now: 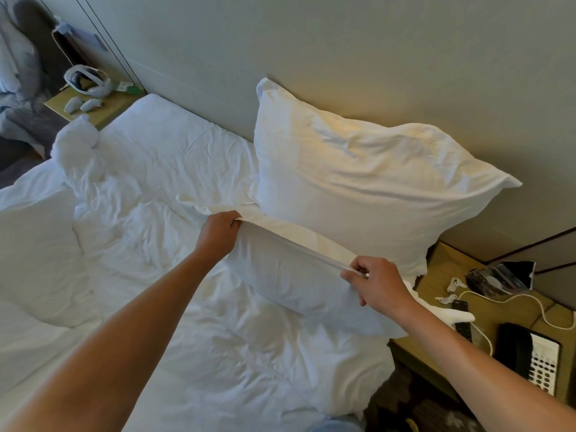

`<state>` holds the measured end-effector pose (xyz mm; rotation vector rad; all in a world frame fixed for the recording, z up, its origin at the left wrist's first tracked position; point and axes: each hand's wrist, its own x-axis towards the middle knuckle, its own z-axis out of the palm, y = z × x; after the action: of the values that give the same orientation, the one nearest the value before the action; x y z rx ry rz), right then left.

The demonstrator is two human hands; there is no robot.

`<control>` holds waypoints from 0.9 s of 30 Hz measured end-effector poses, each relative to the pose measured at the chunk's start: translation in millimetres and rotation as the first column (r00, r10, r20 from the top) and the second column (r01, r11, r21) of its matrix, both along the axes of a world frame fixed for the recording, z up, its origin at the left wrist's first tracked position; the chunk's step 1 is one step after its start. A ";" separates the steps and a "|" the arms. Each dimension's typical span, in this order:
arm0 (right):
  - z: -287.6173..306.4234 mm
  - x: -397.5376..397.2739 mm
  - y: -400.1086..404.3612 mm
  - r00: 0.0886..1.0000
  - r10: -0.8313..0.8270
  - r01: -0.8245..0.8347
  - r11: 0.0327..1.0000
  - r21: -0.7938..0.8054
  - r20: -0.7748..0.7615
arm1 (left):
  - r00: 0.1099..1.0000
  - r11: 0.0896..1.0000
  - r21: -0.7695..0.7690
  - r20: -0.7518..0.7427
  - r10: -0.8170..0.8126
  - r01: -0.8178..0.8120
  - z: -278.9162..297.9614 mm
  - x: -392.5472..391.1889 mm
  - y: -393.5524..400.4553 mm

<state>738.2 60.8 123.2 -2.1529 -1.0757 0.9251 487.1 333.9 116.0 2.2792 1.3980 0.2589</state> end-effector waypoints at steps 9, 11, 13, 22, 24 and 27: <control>8.7 7.8 22.6 0.996 -0.079 0.082 0.993 0.082 -0.035 | 0.999 0.999 0.046 0.037 0.007 -0.009 27.9 20.9 30.5; 3.9 17.1 28.0 0.994 -0.109 0.109 0.992 0.069 -0.007 | 1.000 1.000 0.026 0.021 -0.006 0.006 22.1 34.9 35.8; -2.8 27.1 32.0 0.991 -0.135 0.135 0.990 0.045 0.011 | 1.000 1.000 0.010 0.009 -0.023 0.023 14.1 48.7 39.9; -18.0 73.4 74.8 0.959 -0.236 0.228 0.972 0.063 0.159 | 0.999 0.995 -0.091 0.026 0.030 -0.027 -24.3 112.9 50.6; -19.2 85.2 84.0 0.942 -0.265 0.252 0.964 0.088 0.205 | 0.999 0.993 -0.116 0.030 0.040 -0.036 -36.2 126.7 36.9; -25.9 94.9 86.5 0.918 -0.312 0.295 0.950 0.101 0.245 | 0.997 0.988 -0.144 0.054 0.060 -0.052 -59.7 141.2 3.8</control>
<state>833.1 147.3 97.3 -2.3469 -0.8364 0.4716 628.4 337.7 56.3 2.1031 1.4060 0.2339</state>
